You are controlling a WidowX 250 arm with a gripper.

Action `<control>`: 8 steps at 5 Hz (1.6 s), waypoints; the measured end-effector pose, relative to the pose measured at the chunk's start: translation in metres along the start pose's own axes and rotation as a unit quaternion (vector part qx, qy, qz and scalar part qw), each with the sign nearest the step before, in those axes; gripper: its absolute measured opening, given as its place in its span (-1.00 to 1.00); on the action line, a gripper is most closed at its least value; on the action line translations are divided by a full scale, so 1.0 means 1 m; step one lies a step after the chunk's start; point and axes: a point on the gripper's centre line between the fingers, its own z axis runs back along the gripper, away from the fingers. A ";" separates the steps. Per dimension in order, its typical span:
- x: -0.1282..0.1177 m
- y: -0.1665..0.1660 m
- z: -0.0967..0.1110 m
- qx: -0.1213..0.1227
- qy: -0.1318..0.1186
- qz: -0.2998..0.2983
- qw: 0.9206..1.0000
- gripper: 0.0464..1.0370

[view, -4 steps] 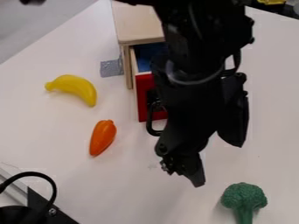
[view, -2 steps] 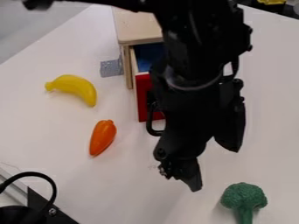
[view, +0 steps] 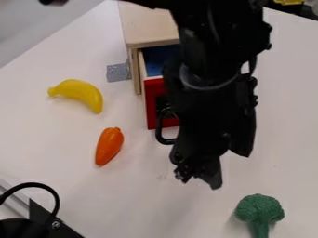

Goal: Closed the drawer

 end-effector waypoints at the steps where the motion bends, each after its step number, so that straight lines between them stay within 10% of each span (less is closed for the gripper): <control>1: 0.006 -0.006 0.000 -0.002 -0.002 0.024 1.000 -0.37; 3: 0.023 -0.025 -0.015 0.006 -0.019 0.074 0.997 -0.93; 6: 0.048 -0.058 -0.047 0.027 -0.041 0.130 0.990 0.57; 8: 0.068 -0.075 -0.046 0.019 -0.041 0.168 0.985 0.93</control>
